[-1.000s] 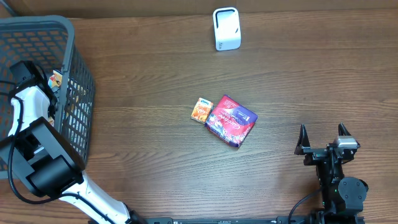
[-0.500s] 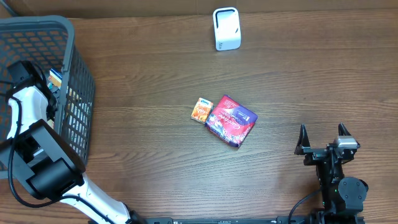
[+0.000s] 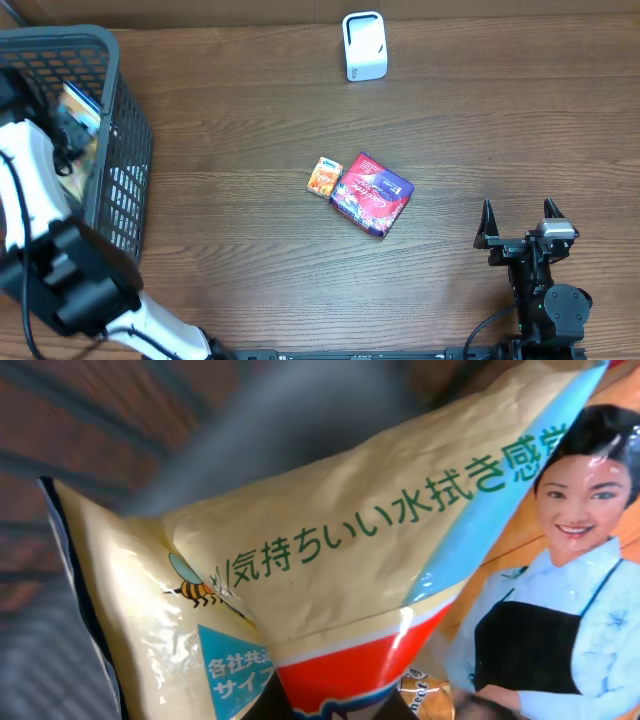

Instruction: Scan the item barcode

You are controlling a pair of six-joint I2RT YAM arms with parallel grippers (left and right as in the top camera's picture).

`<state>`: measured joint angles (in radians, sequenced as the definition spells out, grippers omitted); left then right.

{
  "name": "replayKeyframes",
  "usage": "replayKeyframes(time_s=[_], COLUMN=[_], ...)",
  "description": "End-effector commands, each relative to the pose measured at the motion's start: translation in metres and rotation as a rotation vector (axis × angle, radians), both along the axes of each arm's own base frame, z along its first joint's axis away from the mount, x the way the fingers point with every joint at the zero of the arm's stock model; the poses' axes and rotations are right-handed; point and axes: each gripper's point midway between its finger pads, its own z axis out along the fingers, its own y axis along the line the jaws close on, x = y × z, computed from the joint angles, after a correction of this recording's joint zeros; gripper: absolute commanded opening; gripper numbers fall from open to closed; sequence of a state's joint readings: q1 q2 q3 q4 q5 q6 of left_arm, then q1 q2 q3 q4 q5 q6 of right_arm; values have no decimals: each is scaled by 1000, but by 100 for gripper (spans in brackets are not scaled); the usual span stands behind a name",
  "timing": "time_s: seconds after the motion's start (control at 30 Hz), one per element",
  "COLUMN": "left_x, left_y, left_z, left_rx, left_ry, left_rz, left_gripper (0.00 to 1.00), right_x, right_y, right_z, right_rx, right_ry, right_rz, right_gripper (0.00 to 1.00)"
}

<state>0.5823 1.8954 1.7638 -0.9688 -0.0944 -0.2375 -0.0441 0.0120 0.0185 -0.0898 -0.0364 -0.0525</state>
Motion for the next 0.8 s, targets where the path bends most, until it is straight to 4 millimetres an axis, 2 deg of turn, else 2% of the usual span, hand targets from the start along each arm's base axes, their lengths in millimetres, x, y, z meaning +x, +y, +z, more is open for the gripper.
replayKeyframes(time_s=[0.0, 0.1, 0.13, 0.17, 0.27, 0.33, 0.4, 0.47, 0.57, 0.67, 0.77], left_x=[-2, -11, -13, -14, -11, -7, -2, 5, 14, 22, 28], left_y=[-7, -19, -31, -37, -77, -116, -157, -199, -256, -312, -362], left_z=[104, 150, 171, 179, 217, 235, 245, 246, 238, 215, 181], left_rx=[103, 135, 130, 124, 60, -29, -136, -237, -323, -382, -427], left_ry=[-253, -377, -441, -470, -612, -695, -744, -755, -718, -627, -505], left_rz=[52, 57, 31, 14, -114, -230, -345, -461, -602, -709, -791], left_gripper=[4, 4, 4, 4, 4, 4, 4, 4, 4, 4, 4], right_x=[0, 0, 0, 0, 0, 0, 0, 0, 0, 0, 0], right_y=[-1, -1, -1, -1, -1, -1, -1, -1, -1, -1, -1], right_z=[-1, -1, -1, -1, -1, -1, -1, -1, -1, -1, -1], right_rx=[2, 2, 2, 2, 2, 2, 2, 2, 2, 2, 2], right_ry=[-5, -5, -5, -5, -5, -5, -5, -5, -5, -5, -5], right_rz=[-7, -7, -7, -7, -7, -7, -7, -7, -7, -7, -7], right_gripper=[100, 100, 100, 100, 100, 100, 100, 100, 100, 100, 100])
